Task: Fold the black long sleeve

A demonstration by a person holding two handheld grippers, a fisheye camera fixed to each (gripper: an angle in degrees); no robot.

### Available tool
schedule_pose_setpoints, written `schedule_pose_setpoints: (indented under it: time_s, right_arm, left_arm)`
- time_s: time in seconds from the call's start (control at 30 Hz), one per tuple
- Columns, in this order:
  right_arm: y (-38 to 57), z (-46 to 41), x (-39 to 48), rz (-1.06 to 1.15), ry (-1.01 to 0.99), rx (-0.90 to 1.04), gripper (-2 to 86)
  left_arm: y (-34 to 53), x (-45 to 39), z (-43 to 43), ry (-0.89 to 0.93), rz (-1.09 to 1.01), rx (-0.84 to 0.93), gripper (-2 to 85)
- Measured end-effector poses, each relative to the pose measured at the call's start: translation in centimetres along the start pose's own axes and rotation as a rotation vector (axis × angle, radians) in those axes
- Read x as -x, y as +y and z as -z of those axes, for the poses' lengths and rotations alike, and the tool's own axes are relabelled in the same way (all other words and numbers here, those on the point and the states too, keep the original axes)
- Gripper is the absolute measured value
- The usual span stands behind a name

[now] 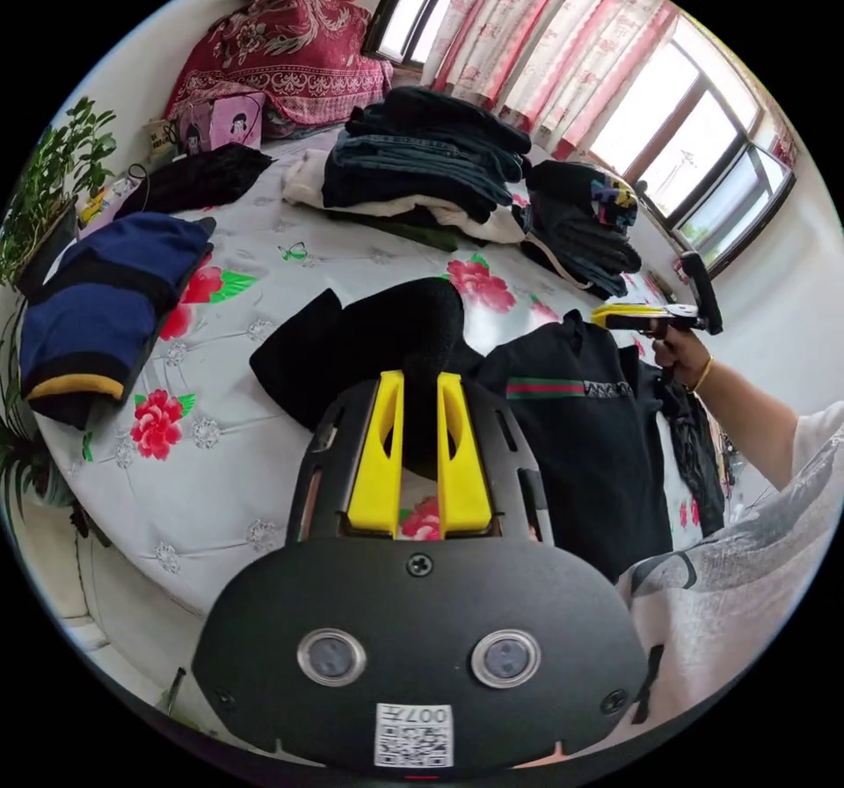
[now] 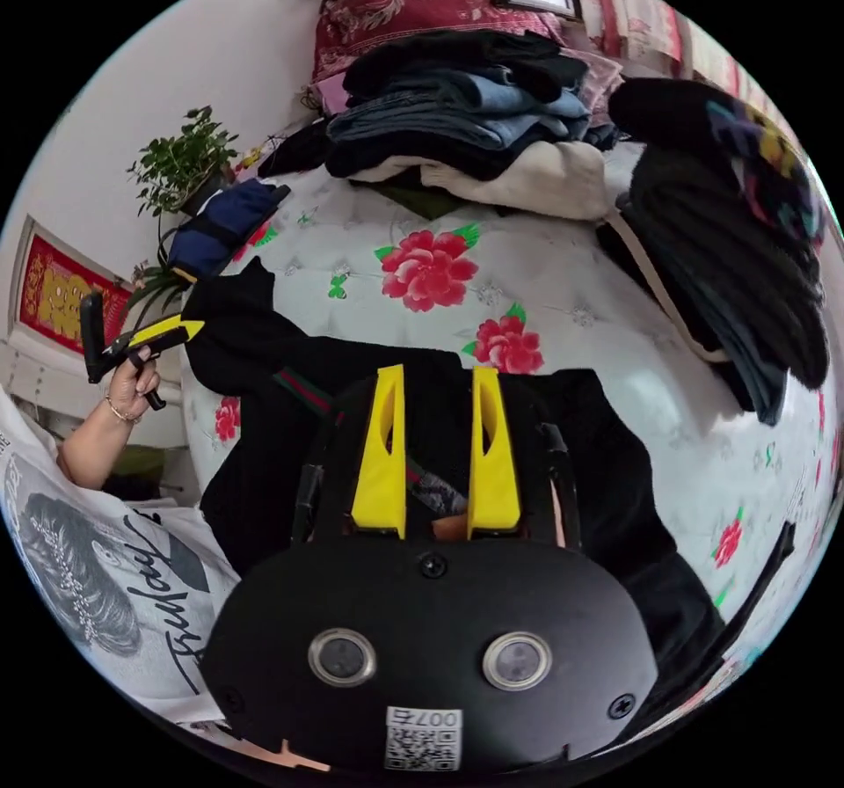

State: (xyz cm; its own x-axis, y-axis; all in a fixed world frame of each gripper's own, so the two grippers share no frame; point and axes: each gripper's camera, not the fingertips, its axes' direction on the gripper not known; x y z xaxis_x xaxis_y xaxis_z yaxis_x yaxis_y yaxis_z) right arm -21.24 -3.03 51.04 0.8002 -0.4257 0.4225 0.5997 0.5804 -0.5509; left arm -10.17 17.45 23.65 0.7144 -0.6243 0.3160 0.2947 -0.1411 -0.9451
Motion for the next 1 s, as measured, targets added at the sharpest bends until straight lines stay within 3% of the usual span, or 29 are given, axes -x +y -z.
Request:
schedule_pose_setpoints:
  time_s: [0.2,0.37,0.53,0.6,0.8,0.97,1.0]
  right_arm:
    - [-3.0,-11.1,1.2,0.126,0.021,0.298,5.5]
    - [8.3,-6.9,6.5,0.245,0.201,0.036,1.7]
    - [16.8,-9.1,8.3,0.188,0.076,0.224,2.2]
    - [17.2,-8.1,8.3,0.173,0.071,0.222,3.0]
    - [12.4,-1.6,5.6,0.069,-0.002,-0.036,5.7]
    - [8.7,-10.9,0.8,-0.104,-0.241,0.336,5.9]
    - [8.5,-10.5,0.7,-0.092,-0.218,0.302,5.1]
  left_arm:
    - [-1.6,-0.6,1.8,-0.044,-0.049,0.011,6.2]
    - [0.2,1.3,0.3,-0.029,0.02,0.117,6.3]
    - [1.8,3.1,-2.4,-0.002,0.091,0.236,6.3]
    - [1.3,3.6,-2.1,0.013,0.108,0.231,6.3]
    - [-0.4,4.1,-0.9,0.009,0.078,0.242,6.3]
    - [-1.3,5.2,0.0,0.026,0.108,0.229,6.1]
    - [-1.7,5.6,0.4,0.025,0.116,0.219,6.0]
